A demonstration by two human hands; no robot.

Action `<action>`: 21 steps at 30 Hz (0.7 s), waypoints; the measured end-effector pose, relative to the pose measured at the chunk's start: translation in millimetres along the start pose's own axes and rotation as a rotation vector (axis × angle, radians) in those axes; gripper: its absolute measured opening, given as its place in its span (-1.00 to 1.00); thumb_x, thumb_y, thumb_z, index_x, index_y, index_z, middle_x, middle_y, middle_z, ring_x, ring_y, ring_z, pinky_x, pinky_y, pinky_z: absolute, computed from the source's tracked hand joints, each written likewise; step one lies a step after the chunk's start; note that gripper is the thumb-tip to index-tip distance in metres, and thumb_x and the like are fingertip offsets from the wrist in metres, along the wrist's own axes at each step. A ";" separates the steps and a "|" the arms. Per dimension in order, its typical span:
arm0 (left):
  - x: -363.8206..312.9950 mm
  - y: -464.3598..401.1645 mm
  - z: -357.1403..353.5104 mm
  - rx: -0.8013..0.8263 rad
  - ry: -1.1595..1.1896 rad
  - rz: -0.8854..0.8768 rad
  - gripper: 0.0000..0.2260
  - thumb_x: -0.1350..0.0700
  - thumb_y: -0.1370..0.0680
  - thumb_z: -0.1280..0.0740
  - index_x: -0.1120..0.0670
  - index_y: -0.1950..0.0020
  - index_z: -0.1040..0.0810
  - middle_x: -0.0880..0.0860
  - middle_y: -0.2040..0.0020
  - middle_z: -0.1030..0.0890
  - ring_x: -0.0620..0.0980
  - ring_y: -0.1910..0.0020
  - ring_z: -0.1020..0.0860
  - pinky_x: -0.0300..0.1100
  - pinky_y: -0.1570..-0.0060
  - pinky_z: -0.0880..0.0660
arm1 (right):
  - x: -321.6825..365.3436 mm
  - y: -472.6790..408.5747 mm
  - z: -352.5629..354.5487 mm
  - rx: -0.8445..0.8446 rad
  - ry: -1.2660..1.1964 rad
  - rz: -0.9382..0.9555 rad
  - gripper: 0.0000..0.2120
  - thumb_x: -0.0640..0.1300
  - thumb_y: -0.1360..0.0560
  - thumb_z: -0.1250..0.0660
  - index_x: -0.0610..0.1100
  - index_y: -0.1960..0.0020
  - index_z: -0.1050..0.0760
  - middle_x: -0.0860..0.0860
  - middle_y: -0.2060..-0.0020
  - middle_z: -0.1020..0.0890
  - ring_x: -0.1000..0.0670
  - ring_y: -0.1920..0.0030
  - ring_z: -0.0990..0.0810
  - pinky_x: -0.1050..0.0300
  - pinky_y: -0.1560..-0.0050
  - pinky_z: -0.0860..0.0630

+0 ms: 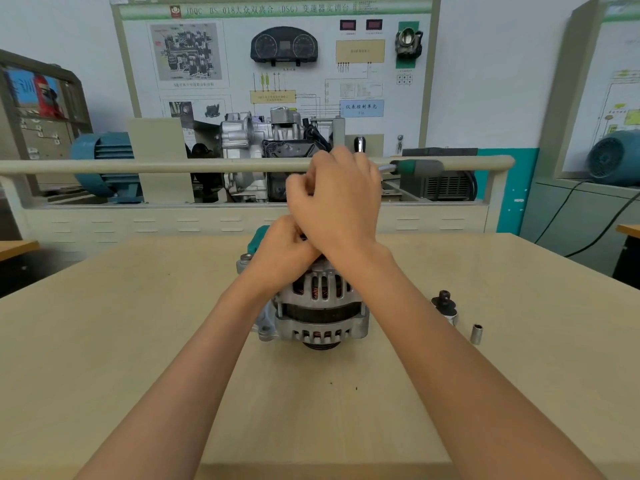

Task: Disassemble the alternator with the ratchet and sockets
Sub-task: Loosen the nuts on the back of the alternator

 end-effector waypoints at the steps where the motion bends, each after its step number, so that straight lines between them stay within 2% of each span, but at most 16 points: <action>1: 0.6 -1.0 -0.9 0.016 -0.006 0.004 -0.83 0.17 -0.42 -0.28 0.07 0.37 -0.55 -0.04 0.46 -0.54 -0.19 0.41 -0.41 -0.19 0.35 -0.35 | -2.3 -3.2 0.3 0.001 -0.156 -0.029 -0.75 -0.07 -0.47 -0.18 -0.11 0.37 -0.34 0.05 0.35 -0.37 -0.01 0.21 -0.35 0.12 0.07 -0.23; 2: -0.4 -1.0 -1.5 0.034 -0.020 0.008 -0.72 0.20 -0.48 -0.30 -0.02 0.43 -0.56 -0.13 0.49 -0.53 -0.25 0.44 -0.43 -0.29 0.34 -0.37 | -7.7 -6.7 -2.2 0.033 -0.370 -0.085 -0.66 -0.10 -0.48 -0.18 -0.10 0.45 -0.26 0.05 0.43 -0.34 0.01 0.29 -0.32 0.13 0.16 -0.22; 3: -0.9 -1.6 -3.7 0.056 -0.041 0.008 -0.69 0.20 -0.52 -0.30 -0.06 0.39 -0.60 -0.13 0.43 -0.58 -0.23 0.38 -0.50 -0.30 0.28 -0.42 | -15.2 -9.4 -4.9 0.068 -0.620 -0.176 -0.61 -0.12 -0.48 -0.17 -0.10 0.50 -0.21 0.01 0.50 -0.32 0.01 0.37 -0.29 0.14 0.23 -0.21; 4: -1.6 -2.0 -6.1 0.069 -0.058 0.009 -0.75 0.16 -0.55 -0.29 -0.03 0.30 -0.63 -0.06 0.33 -0.62 -0.14 0.28 -0.56 -0.23 0.17 -0.47 | -22.9 -11.2 -9.4 0.104 -0.868 -0.287 -0.58 -0.14 -0.49 -0.15 -0.11 0.54 -0.20 -0.05 0.54 -0.32 -0.01 0.41 -0.29 0.13 0.26 -0.24; 5: -1.5 -2.5 -7.1 0.083 -0.066 0.004 -0.79 0.11 -0.57 -0.29 0.09 0.22 -0.62 0.04 0.28 -0.61 -0.07 0.23 -0.55 -0.15 0.11 -0.45 | -28.8 -13.0 -14.6 0.140 -1.083 -0.382 -0.54 -0.17 -0.50 -0.12 -0.11 0.58 -0.22 -0.07 0.57 -0.34 -0.03 0.43 -0.31 0.11 0.23 -0.32; 7: -2.2 -2.0 -7.7 0.102 -0.021 -0.004 -0.69 0.08 -0.58 -0.28 0.29 0.26 -0.48 0.09 0.35 -0.42 -0.10 0.33 -0.40 -0.20 0.20 -0.33 | -31.3 -15.8 -23.4 0.219 -1.424 -0.484 -0.45 -0.22 -0.53 -0.05 -0.08 0.65 -0.24 -0.02 0.64 -0.36 -0.02 0.45 -0.36 0.14 0.08 -0.45; 9: -3.9 -1.6 -7.3 0.093 0.002 -0.018 -0.64 0.12 -0.57 -0.28 0.34 0.31 -0.38 0.05 0.38 -0.32 -0.14 0.37 -0.31 -0.27 0.27 -0.26 | -26.5 -16.8 -27.2 0.272 -1.545 -0.487 -0.42 -0.22 -0.55 -0.02 -0.07 0.66 -0.26 0.01 0.64 -0.38 0.01 0.45 -0.43 0.15 -0.01 -0.47; 11: -3.0 -1.8 -6.1 0.075 -0.011 -0.022 -0.67 0.16 -0.56 -0.29 0.36 0.31 -0.42 0.14 0.37 -0.40 -0.13 0.34 -0.36 -0.25 0.25 -0.29 | -21.5 -13.8 -24.5 0.275 -1.345 -0.395 -0.44 -0.22 -0.56 -0.05 -0.10 0.61 -0.33 0.02 0.59 -0.42 0.04 0.41 -0.45 0.13 -0.01 -0.44; 13: -0.6 -2.0 -4.0 0.051 -0.021 -0.011 -0.74 0.20 -0.53 -0.30 0.26 0.34 -0.51 0.12 0.39 -0.52 -0.14 0.35 -0.42 -0.23 0.27 -0.33 | -17.3 -8.9 -16.5 0.213 -0.945 -0.234 -0.55 -0.21 -0.56 -0.11 -0.17 0.50 -0.41 0.01 0.47 -0.45 0.08 0.37 -0.42 0.12 0.04 -0.41; 15: 3.4 -2.8 -0.8 0.011 -0.024 0.009 -0.77 0.21 -0.47 -0.32 0.18 0.40 -0.46 0.05 0.48 -0.49 -0.14 0.41 -0.39 -0.21 0.35 -0.31 | -9.9 -4.4 -7.6 0.132 -0.453 -0.071 -0.72 -0.16 -0.53 -0.16 -0.21 0.32 -0.46 -0.01 0.30 -0.46 0.05 0.22 -0.44 0.11 0.07 -0.36; 17: 6.5 -3.4 0.7 -0.016 -0.015 0.026 -0.83 0.21 -0.43 -0.27 0.34 0.25 -0.48 0.30 0.36 -0.50 -0.03 0.33 -0.39 -0.15 0.28 -0.32 | -0.2 0.1 -2.7 0.072 0.096 0.025 -0.80 -0.07 -0.50 -0.14 -0.17 0.10 -0.48 -0.03 0.14 -0.50 -0.03 0.06 -0.44 0.09 -0.02 -0.29; 18: 6.3 -3.2 0.7 -0.026 -0.018 0.029 -0.80 0.22 -0.44 -0.25 0.39 0.16 -0.48 0.35 0.29 -0.52 -0.01 0.28 -0.39 -0.11 0.25 -0.33 | 2.1 0.6 -3.1 0.071 0.263 0.034 -0.76 -0.05 -0.49 -0.12 -0.16 0.01 -0.47 -0.05 0.07 -0.51 -0.06 0.00 -0.43 0.07 -0.05 -0.27; 19: 7.6 -4.1 1.4 -0.042 -0.022 0.027 -0.76 0.20 -0.44 -0.25 0.41 0.13 -0.48 0.34 0.27 -0.52 0.01 0.26 -0.39 -0.09 0.23 -0.34 | 3.5 -0.1 -3.0 0.080 0.339 0.029 -0.73 -0.04 -0.49 -0.10 -0.16 -0.05 -0.46 -0.06 0.02 -0.51 -0.08 -0.03 -0.43 0.05 -0.06 -0.26; 21: 6.2 -4.3 0.8 -0.043 -0.039 0.023 -0.70 0.12 -0.37 -0.22 0.38 0.15 -0.49 0.26 0.29 -0.52 0.01 0.27 -0.41 -0.07 0.26 -0.35 | 5.1 -3.1 -2.0 0.073 0.290 0.026 -0.73 -0.04 -0.49 -0.10 -0.16 -0.02 -0.48 -0.06 0.06 -0.51 -0.09 -0.02 -0.42 0.05 -0.05 -0.24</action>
Point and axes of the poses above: each hand's wrist, its own y-axis away from the middle knuckle, its own z-axis out of the back of the hand, x = y × z, the point moved 8 cm from there along -y, towards the middle knuckle
